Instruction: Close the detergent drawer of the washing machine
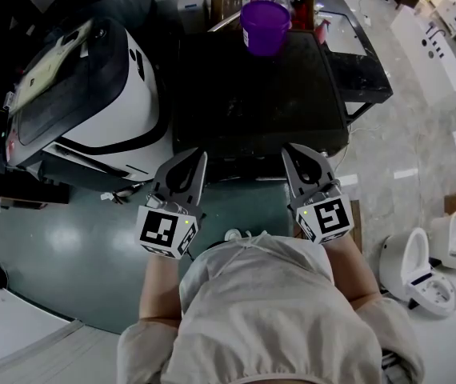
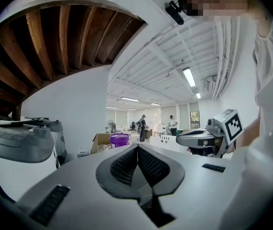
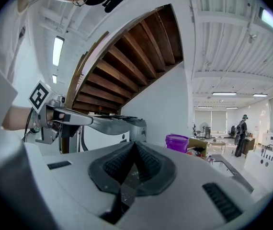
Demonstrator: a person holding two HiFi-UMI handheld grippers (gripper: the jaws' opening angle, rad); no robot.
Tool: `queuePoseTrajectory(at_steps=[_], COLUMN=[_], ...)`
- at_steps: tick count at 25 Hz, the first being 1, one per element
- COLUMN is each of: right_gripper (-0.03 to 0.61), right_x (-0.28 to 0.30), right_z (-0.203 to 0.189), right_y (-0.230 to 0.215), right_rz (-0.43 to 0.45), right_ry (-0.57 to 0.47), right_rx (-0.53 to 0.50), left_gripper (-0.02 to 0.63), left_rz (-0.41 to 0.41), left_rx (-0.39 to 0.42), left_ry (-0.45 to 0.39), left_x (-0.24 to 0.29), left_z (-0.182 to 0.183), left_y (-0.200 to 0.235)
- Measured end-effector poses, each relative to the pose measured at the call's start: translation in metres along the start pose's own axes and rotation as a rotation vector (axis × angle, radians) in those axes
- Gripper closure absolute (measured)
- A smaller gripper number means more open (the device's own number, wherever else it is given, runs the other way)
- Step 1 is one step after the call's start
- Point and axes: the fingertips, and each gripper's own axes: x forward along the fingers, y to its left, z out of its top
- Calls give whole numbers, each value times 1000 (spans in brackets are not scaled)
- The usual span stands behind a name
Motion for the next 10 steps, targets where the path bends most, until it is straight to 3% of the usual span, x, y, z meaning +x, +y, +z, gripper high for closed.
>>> queuePoseTrajectory(at_steps=[10], right_gripper=[577], right_x=[-3], right_z=[10], right_y=[-3], right_rz=[17], right_ry=[-14], right_rx=[-5], left_gripper=[595], left_rz=[13], left_rx=[-14], left_ry=[-7], left_x=[-5], left_z=[3], left_y=[-7])
